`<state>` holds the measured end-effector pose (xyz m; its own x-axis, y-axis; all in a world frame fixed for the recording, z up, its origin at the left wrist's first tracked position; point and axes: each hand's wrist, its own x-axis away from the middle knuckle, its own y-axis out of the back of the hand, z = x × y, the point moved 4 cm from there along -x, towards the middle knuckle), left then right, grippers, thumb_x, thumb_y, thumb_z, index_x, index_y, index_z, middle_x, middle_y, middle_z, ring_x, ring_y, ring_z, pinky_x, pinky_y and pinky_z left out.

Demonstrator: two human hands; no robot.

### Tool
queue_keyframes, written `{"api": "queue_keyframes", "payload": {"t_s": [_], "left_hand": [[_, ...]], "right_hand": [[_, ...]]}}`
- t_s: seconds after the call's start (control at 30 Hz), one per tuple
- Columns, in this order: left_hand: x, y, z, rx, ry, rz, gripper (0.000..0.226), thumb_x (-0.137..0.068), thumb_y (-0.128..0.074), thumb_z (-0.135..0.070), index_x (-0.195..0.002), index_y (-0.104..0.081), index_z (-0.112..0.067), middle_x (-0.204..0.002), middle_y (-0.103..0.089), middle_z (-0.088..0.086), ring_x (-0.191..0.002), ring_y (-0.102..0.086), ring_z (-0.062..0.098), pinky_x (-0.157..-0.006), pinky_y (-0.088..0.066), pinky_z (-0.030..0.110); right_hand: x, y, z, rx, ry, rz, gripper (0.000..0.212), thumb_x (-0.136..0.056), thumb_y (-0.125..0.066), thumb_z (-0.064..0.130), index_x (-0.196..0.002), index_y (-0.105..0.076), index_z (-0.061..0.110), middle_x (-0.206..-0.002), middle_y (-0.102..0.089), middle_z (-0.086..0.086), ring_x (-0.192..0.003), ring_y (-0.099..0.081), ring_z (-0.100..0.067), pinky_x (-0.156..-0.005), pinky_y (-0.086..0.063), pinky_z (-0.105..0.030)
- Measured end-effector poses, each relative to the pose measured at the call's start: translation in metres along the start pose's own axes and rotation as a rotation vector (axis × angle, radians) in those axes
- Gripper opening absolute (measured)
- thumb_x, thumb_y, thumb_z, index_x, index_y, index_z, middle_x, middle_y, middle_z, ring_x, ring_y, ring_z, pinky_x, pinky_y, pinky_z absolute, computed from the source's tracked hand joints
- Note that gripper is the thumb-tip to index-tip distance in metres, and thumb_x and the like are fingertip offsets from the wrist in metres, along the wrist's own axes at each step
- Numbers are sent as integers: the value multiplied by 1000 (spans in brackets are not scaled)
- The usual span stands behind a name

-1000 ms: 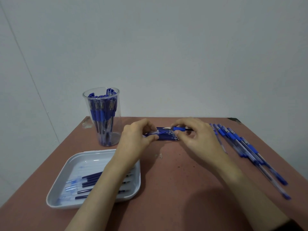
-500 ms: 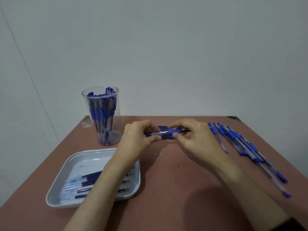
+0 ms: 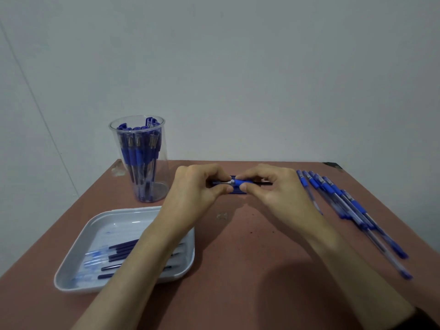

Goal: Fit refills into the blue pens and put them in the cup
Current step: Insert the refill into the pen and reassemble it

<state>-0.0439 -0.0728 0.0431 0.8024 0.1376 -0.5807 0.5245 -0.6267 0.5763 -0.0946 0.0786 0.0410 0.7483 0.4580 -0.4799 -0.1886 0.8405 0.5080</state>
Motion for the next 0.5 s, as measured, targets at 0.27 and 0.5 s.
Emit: {"api": "queue_keyframes", "payload": {"t_s": [0.27,0.5], "left_hand": [[11,13,5,-88,-76,35,13,-75,-79,-21,-85,-73,-15,-78,-72,-5,-65,-58,1,-66,-44,12],[22,78,13,-313,-158,-532,60,-79,-66,-42,-131,-50,-16,-129,-52,9,-115,-42,23,-101,-21,9]], "right_hand": [[2,-17,1,-28,21,78,17,-86,-68,7,-97,-75,18,-88,-70,10,-85,-63,-1,-73,-44,-9],[-36,-32,47,-118,124,-62,20,-87,-66,6,-93,-69,25,-81,-65,14,-72,-57,4,-70,-42,-8]]}}
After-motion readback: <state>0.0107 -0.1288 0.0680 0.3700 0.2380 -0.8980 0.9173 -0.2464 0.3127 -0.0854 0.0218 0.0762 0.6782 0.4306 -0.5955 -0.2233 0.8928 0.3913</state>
